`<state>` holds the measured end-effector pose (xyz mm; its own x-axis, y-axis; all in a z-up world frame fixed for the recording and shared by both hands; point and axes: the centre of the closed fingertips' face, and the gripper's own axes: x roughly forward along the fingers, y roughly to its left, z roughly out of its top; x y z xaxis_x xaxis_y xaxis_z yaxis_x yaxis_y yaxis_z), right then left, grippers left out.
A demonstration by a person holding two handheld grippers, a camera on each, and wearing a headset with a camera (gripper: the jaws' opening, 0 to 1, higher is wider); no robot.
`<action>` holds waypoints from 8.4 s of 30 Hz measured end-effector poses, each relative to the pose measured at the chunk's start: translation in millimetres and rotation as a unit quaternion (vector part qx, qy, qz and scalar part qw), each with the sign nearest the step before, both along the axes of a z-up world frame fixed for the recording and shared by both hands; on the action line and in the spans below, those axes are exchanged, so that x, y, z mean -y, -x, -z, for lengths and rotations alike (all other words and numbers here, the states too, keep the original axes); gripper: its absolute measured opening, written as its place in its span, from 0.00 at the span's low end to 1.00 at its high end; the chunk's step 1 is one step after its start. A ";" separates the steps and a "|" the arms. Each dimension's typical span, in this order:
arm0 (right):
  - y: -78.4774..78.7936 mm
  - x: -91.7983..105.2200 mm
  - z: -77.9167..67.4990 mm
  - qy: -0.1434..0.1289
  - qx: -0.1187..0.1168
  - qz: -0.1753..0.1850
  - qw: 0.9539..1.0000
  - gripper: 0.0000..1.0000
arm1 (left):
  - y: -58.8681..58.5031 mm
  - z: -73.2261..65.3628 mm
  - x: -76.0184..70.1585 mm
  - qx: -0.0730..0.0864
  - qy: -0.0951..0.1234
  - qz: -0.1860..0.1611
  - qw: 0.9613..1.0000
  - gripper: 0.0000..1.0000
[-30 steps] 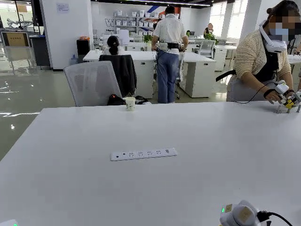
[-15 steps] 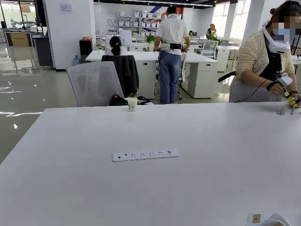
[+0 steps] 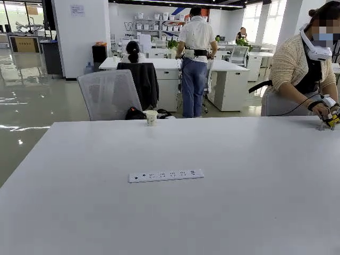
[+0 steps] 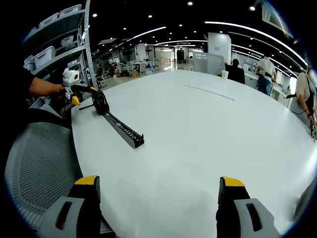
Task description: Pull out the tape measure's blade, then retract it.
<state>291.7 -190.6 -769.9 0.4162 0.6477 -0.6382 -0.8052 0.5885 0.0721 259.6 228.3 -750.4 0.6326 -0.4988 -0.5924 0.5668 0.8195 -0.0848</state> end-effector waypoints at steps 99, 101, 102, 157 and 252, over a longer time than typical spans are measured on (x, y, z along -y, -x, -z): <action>-28.1 -48.0 -37.4 0.081 0.003 -0.142 0.986 0.99 | -31.3 -17.3 60.3 -0.019 0.036 -0.107 0.993 0.99; -28.9 -52.7 -37.1 0.082 0.006 -0.151 0.985 0.99 | -32.9 -12.1 61.3 -0.019 0.027 -0.121 0.992 0.99; -29.1 -54.6 -37.1 0.081 0.006 -0.154 0.985 0.99 | -33.3 -10.6 62.1 -0.017 0.022 -0.122 0.992 0.99; -22.9 -115.5 20.8 0.140 -0.042 -0.282 0.948 0.99 | -60.6 12.7 49.3 0.069 0.018 -0.264 0.962 0.99; -23.9 -110.3 39.0 0.206 -0.066 -0.321 0.922 0.11 | -58.8 22.7 46.8 0.050 0.021 -0.272 0.961 0.65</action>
<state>315.5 -80.3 -808.9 -0.0673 0.4238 -0.9033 -0.9974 -0.0063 0.0714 318.4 181.5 -773.1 0.8596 -0.0998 -0.5011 0.0620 0.9939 -0.0916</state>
